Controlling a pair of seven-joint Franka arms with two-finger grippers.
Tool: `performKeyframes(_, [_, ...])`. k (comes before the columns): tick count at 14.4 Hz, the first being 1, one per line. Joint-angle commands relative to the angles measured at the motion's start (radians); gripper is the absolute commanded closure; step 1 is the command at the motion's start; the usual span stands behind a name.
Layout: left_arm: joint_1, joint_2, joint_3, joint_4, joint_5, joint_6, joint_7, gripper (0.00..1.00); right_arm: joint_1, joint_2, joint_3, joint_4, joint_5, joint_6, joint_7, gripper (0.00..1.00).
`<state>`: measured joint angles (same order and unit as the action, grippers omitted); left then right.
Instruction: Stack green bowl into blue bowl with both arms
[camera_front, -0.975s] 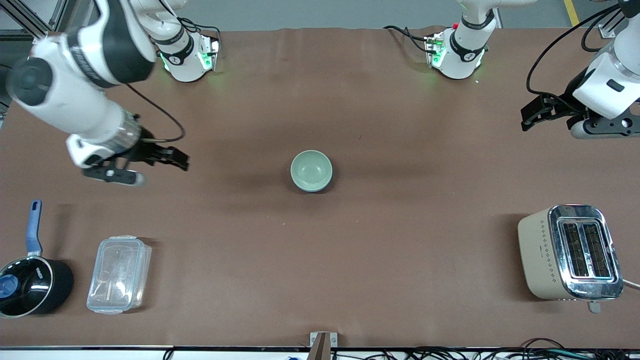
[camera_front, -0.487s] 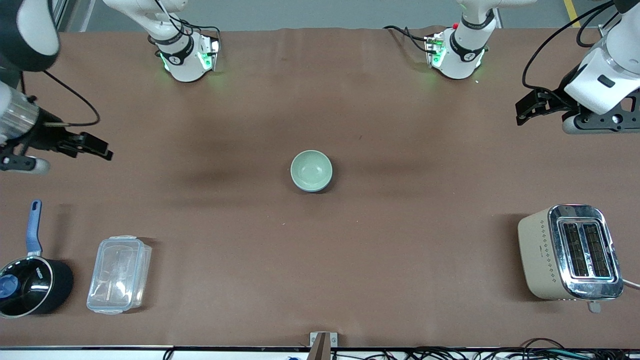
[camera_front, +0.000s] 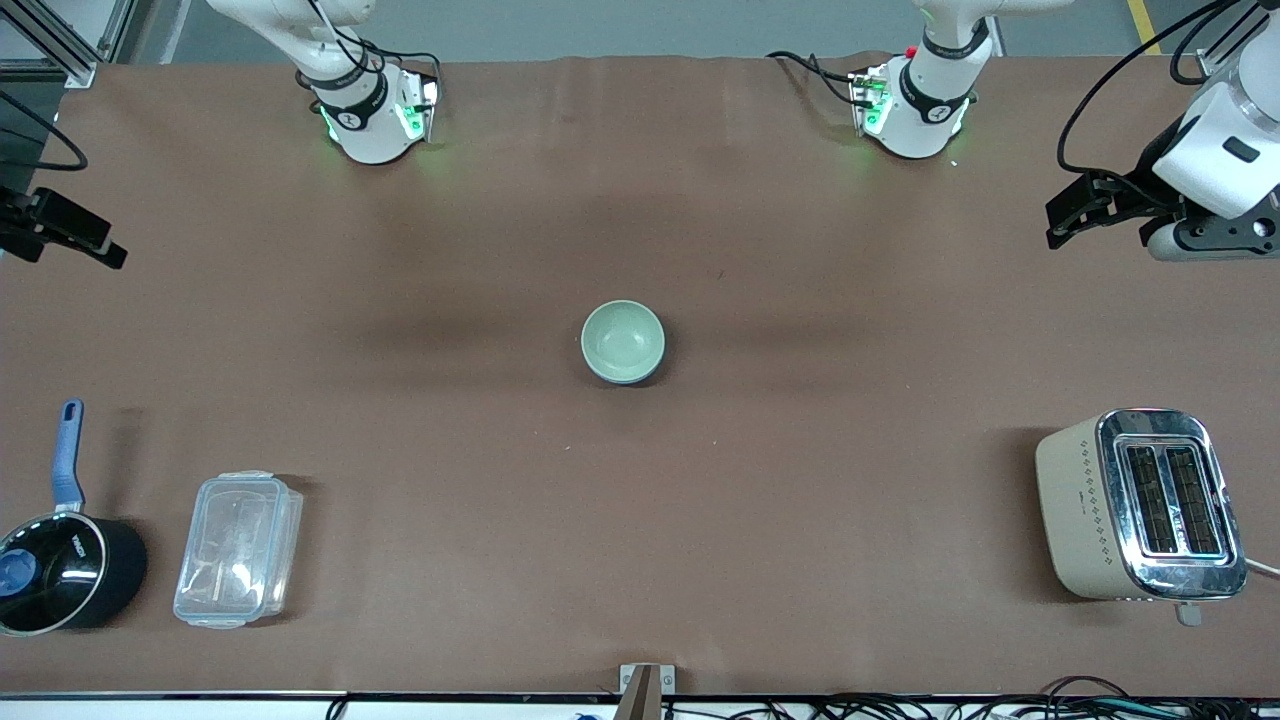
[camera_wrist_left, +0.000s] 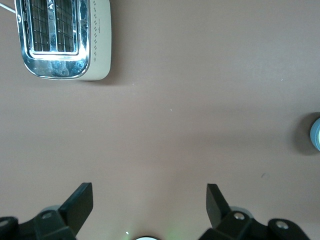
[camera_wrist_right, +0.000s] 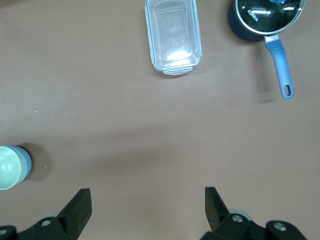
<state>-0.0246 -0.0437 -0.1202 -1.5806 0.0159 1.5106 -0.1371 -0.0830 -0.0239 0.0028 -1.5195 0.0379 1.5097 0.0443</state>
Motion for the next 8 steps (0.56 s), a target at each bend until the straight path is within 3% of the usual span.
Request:
performKeyframes(1, [0.002, 0.024, -0.003, 0.04, 0.016, -0.02, 0.013, 0.0, 0.032, 0.016, -0.024, 0.058, -0.043, -0.029, -0.007, 0.0])
performKeyframes(8, [0.002, 0.022, -0.003, 0.04, 0.013, -0.02, 0.016, 0.0, 0.046, 0.015, -0.033, 0.041, -0.047, -0.077, -0.003, 0.01])
